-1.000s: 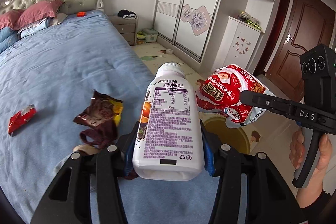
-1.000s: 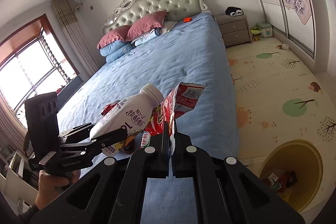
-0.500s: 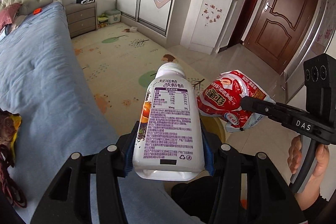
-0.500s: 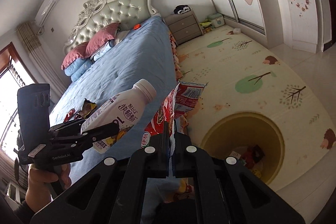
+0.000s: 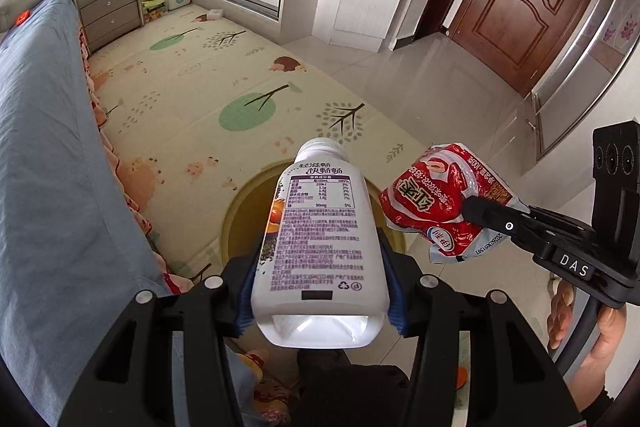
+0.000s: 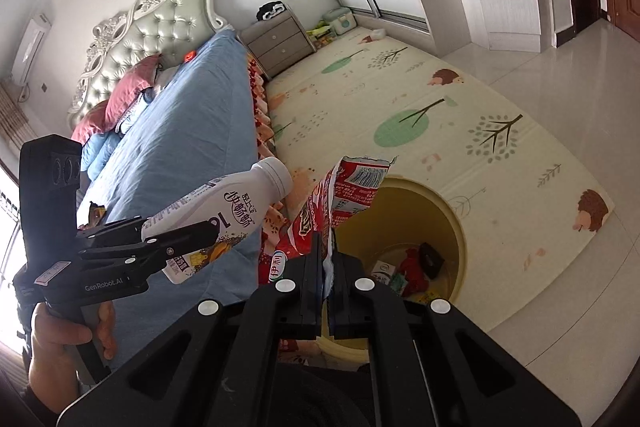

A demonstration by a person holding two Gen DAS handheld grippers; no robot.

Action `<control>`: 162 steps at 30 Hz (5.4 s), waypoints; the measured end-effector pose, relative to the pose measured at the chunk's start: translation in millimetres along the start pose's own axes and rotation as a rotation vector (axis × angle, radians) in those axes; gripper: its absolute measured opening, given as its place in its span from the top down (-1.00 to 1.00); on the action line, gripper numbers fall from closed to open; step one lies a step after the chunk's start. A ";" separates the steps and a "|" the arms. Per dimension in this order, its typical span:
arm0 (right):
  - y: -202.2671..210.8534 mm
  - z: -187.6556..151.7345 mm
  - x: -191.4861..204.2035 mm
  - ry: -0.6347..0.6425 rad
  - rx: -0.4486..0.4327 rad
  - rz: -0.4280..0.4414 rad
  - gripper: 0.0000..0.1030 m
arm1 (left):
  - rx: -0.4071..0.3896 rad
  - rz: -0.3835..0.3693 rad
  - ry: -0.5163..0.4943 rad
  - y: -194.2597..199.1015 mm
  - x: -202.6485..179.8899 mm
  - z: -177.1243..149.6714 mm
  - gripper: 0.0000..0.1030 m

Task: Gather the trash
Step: 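Drop the bottle into the bin with the left tool while the right drops the bag, then move both open tools back from the bin toward the bed, then grasp the grey knit sock with the left tool, then grasp the maroon knit scarf with the right tool, then drop the sock into the bin with the left tool while the right drops the scarf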

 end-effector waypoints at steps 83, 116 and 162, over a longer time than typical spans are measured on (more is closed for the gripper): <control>-70.6 -139.0 359.3 0.519 0.182 0.271 -0.15 | -0.222 0.269 0.345 246.2 242.8 -246.0 -0.54; -151.8 -155.2 399.9 0.306 0.498 0.353 0.44 | -0.257 0.220 0.293 247.9 237.9 -260.2 0.20; -12.0 -9.5 172.6 0.140 0.100 0.236 0.66 | -0.185 0.116 0.003 162.0 75.3 -81.2 0.20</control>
Point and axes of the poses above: each gripper's, at about its wrist camera, not at the fingertips, and y roughly against the way its jaws point, x to its left, z to its top, the point moved 3 cm from there along -y, roughly the way its jaws point, and after that the axes turned 12 degrees about -y, right-handed, at the moved point
